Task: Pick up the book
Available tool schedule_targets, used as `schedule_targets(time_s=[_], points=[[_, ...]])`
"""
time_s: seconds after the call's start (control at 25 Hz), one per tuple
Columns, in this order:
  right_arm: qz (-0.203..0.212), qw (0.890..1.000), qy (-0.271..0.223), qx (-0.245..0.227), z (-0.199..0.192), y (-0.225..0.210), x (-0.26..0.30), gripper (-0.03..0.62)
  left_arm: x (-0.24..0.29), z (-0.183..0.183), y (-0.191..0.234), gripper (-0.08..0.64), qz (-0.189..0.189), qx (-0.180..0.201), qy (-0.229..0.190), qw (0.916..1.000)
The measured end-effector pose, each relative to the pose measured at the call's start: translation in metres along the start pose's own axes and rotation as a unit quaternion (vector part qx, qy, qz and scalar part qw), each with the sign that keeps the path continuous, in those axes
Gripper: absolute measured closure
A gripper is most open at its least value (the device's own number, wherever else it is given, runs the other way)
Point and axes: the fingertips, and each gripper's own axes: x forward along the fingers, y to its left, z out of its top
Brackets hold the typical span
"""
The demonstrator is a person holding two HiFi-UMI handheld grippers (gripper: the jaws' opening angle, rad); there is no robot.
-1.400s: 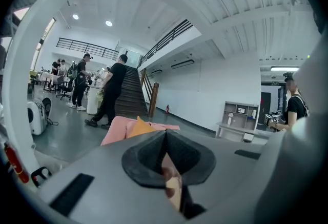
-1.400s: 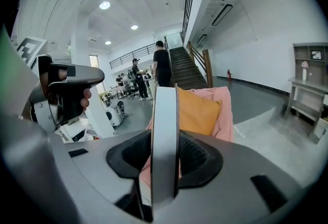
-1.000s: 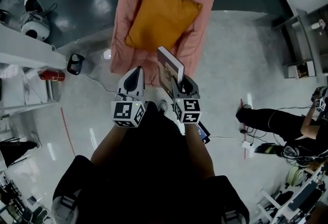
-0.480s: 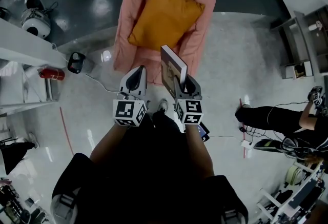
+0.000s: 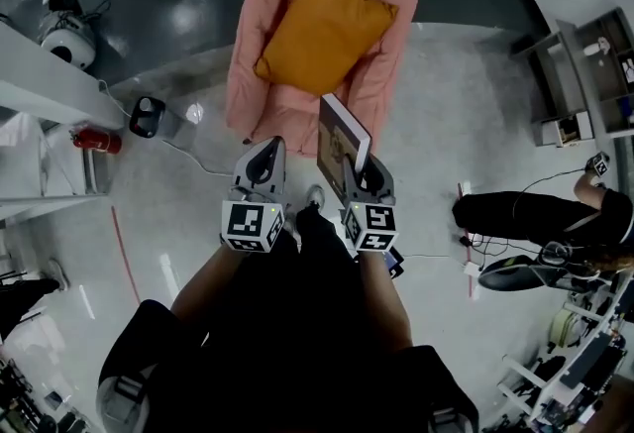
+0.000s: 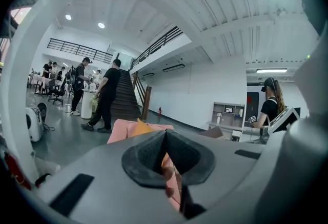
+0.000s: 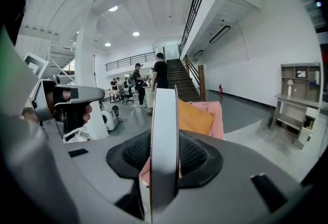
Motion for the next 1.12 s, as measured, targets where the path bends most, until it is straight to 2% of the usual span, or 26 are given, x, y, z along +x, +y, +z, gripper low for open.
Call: schedule_targets(time_s=[0.32,0.56,0.88,1.12], points=[[-0.011,1.000,-0.005,-0.001,-0.007,0.020,-0.041,0.440,-0.040,-0.007,-0.011,0.552,-0.004,-0.006,0.001,1.0000],[-0.002,1.000,-0.020,0.006,-0.007,0.025,-0.061,0.440,-0.053,-0.015,-0.023,0.552,0.008,0.003,0.006,0.9999],[0.011,0.999,-0.042,-0.002,-0.001,0.007,-0.073,0.442,-0.050,-0.013,-0.051,0.552,0.023,-0.010,-0.004,0.9997],[0.012,0.996,-0.091,-0.002,0.030,-0.012,-0.095,0.442,-0.040,-0.007,-0.080,0.552,0.021,0.001,-0.008,0.9997]])
